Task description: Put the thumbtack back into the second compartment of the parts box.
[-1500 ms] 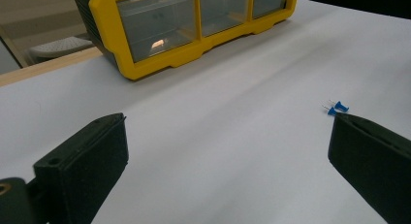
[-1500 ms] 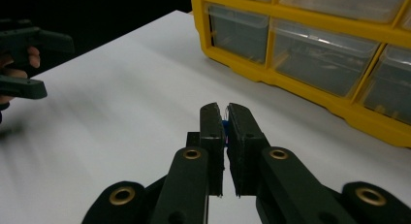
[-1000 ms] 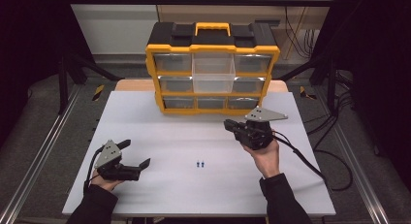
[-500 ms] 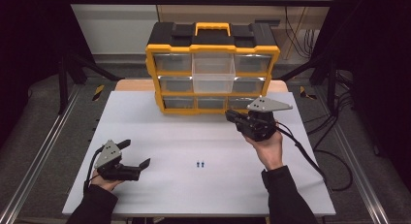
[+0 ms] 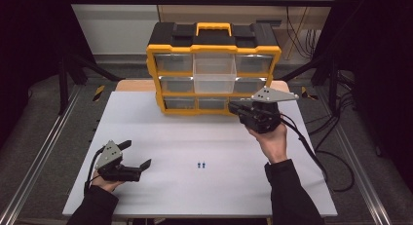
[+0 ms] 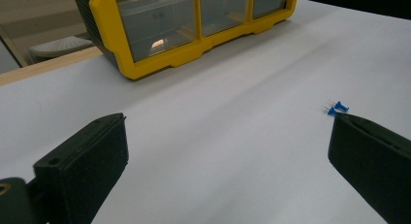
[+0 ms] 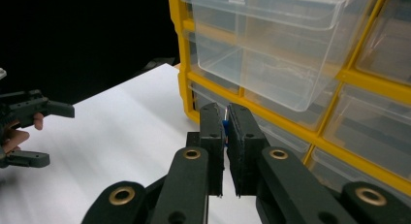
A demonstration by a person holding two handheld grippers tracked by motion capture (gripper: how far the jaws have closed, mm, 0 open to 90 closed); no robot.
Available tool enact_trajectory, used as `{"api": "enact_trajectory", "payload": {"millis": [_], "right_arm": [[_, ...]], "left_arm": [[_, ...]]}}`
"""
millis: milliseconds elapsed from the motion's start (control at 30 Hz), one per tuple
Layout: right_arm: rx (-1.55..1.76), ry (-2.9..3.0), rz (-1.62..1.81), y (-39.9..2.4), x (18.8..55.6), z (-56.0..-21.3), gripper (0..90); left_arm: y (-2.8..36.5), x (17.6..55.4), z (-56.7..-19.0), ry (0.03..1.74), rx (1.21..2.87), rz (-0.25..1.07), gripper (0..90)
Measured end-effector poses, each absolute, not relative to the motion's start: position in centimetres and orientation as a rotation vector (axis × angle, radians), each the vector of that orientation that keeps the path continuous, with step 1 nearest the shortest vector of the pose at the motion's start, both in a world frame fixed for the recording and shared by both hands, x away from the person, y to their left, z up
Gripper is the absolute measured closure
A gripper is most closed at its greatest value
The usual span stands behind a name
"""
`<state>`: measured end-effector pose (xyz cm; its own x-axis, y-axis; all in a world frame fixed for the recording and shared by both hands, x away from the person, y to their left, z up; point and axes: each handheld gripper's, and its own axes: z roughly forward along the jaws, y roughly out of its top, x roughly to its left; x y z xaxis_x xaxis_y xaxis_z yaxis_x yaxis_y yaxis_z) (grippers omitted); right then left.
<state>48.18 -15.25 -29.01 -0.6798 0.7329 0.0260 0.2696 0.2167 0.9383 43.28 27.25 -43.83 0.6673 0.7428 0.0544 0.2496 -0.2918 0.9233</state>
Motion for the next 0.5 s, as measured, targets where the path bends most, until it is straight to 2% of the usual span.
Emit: {"api": "enact_trajectory", "payload": {"millis": [500], "right_arm": [[0.903,2.062,1.443,-15.2,48.7,-26.9,85.5]], "left_arm": [[27.3,43.3,-43.9,0.786,1.851,0.597,0.5]]}}
